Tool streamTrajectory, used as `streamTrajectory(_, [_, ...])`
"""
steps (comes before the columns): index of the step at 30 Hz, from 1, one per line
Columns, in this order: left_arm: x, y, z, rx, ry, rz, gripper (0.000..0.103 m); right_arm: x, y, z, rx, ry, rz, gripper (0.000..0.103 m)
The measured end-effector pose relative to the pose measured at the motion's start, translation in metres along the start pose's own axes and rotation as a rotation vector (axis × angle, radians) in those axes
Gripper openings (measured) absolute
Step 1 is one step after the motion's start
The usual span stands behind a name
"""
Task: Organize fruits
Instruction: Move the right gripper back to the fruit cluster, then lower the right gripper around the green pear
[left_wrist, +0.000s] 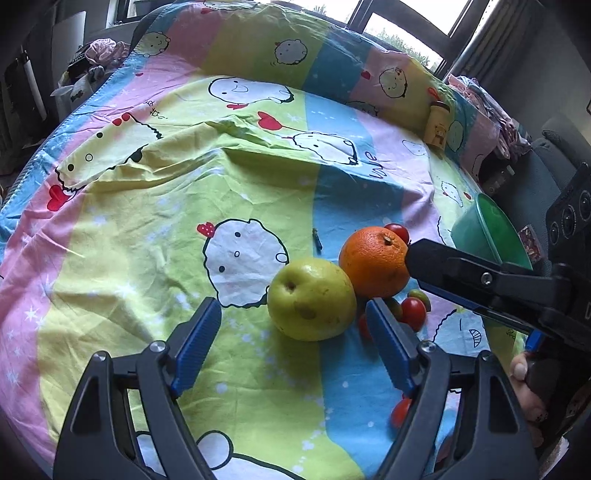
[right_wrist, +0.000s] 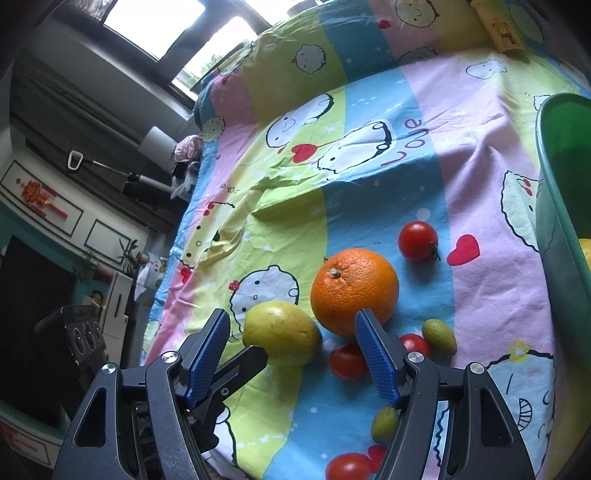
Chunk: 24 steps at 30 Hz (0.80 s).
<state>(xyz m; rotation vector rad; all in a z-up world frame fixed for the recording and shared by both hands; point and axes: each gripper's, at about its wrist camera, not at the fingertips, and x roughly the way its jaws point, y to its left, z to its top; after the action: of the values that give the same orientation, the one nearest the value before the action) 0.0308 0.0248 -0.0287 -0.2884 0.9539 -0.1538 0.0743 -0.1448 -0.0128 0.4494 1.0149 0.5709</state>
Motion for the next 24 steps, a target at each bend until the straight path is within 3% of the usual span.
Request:
streamTrajectory(8, [0.006,0.003,0.0,-0.012,0.021,0.001,0.081,0.006,0.017,-0.005,-0.013,0.044,0.061,0.071])
streamTrajectory(24, [0.011,0.005,0.0,-0.009,0.027,0.003,0.081,0.051,0.017,-0.006,0.035,0.146,-0.025,0.071])
